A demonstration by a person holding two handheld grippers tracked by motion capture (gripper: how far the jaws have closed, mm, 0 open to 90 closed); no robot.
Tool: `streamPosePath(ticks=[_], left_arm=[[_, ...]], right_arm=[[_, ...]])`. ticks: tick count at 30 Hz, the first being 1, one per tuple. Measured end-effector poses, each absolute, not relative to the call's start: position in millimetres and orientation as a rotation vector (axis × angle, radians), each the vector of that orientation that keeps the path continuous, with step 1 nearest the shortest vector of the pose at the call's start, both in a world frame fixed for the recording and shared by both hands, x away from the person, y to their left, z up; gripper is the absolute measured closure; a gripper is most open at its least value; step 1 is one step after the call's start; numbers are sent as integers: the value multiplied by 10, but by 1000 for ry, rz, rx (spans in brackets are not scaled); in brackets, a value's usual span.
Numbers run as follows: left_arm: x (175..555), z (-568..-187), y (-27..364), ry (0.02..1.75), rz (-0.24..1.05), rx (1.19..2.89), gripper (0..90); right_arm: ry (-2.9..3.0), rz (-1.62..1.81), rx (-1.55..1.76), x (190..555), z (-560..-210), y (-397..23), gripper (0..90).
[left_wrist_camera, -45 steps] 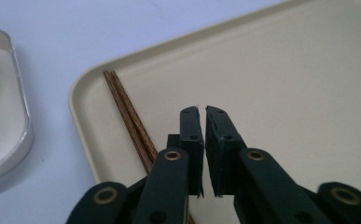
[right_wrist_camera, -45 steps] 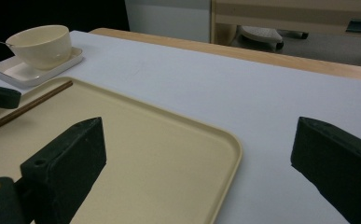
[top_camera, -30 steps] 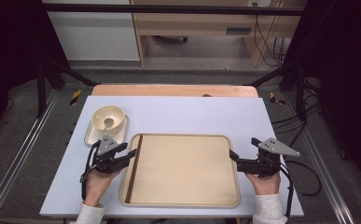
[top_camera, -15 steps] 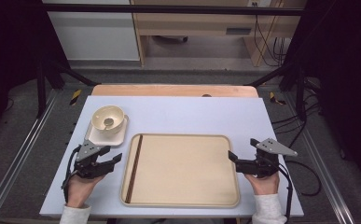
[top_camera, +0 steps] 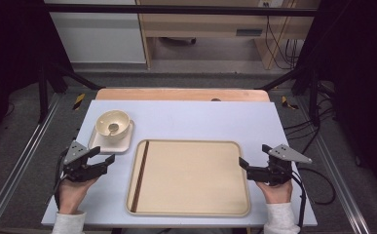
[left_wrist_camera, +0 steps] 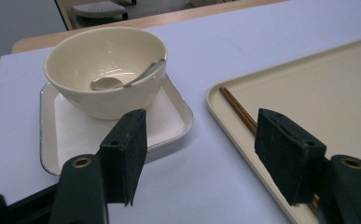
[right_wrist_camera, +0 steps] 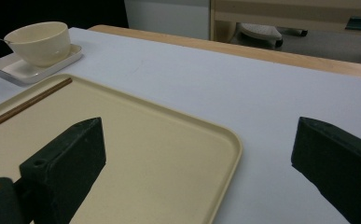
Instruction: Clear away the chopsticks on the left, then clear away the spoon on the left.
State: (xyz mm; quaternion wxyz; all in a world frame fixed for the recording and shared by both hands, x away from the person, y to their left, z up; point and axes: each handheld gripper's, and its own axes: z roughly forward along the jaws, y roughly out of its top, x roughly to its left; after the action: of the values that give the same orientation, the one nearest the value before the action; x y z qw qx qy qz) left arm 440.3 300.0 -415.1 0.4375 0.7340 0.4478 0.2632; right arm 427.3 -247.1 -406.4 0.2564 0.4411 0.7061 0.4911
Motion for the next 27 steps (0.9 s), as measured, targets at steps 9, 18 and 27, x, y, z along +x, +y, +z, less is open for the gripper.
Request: streamPosePath(ticks=[9, 18, 27], left_arm=[[4479, -4048, 3078, 1115, 669, 1801, 314], [4555, -4013, 3086, 1111, 681, 1804, 300], [4654, -4064, 3084, 1131, 696, 1837, 277]], right_arm=[[1919, 1326, 1202, 4284, -4074, -2468, 34], [1925, 1322, 1204, 4297, -4085, -2457, 34], [1929, 1320, 1201, 4293, -4084, -2459, 34]])
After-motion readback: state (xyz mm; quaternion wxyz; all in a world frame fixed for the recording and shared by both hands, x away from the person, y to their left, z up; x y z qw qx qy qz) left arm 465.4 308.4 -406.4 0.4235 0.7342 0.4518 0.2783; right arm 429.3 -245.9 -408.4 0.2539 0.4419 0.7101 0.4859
